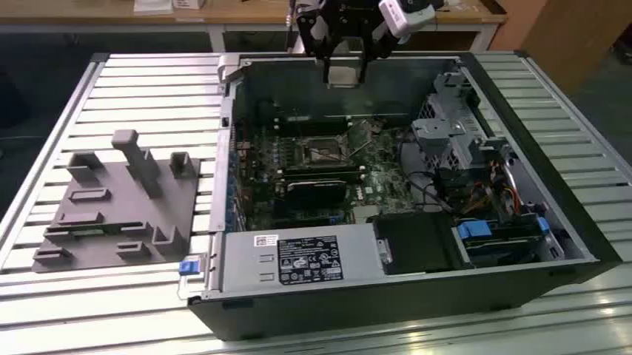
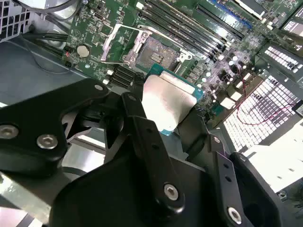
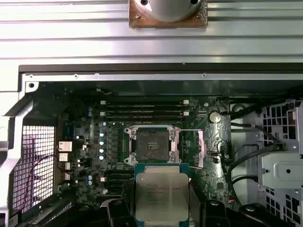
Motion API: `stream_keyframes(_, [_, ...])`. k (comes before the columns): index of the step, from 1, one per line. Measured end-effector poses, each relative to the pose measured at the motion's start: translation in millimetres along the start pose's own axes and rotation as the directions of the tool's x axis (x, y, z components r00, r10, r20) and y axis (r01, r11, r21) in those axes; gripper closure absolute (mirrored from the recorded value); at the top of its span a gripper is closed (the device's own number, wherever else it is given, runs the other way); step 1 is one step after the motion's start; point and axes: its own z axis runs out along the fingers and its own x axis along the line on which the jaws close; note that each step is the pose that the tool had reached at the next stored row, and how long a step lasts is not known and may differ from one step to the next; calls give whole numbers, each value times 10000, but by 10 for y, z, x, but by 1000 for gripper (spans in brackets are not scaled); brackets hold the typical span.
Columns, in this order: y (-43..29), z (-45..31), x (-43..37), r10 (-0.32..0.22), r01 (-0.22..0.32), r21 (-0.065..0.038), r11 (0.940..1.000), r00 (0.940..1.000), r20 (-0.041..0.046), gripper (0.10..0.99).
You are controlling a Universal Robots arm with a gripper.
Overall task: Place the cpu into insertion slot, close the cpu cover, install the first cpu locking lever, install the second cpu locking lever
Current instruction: 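Place the cpu into insertion slot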
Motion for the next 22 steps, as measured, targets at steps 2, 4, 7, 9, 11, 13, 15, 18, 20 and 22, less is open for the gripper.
stream_keyframes(2, [0,0,0,0,0,0,10000,10000,1,545])
stream_keyframes(4, [0,0,0,0,0,0,10000,10000,0,545])
stream_keyframes(7, [0,1,0,0,0,1,10000,10000,0,545])
stream_keyframes(9, [-1,11,0,0,0,0,10000,10000,0,545])
stream_keyframes(11, [-2,25,0,-1,1,-1,10000,10000,1,545])
stream_keyframes(13, [-4,39,3,0,0,0,10000,10000,3,545])
stream_keyframes(15, [-6,58,11,-1,1,0,10000,10000,12,545])
stream_keyframes(18, [-9,85,37,-4,4,-2,10000,10000,42,545])
stream_keyframes(20, [-11,103,58,-6,6,-1,10000,10000,64,545])
stream_keyframes(22, [-13,123,73,-7,7,-2,10000,10000,77,545])
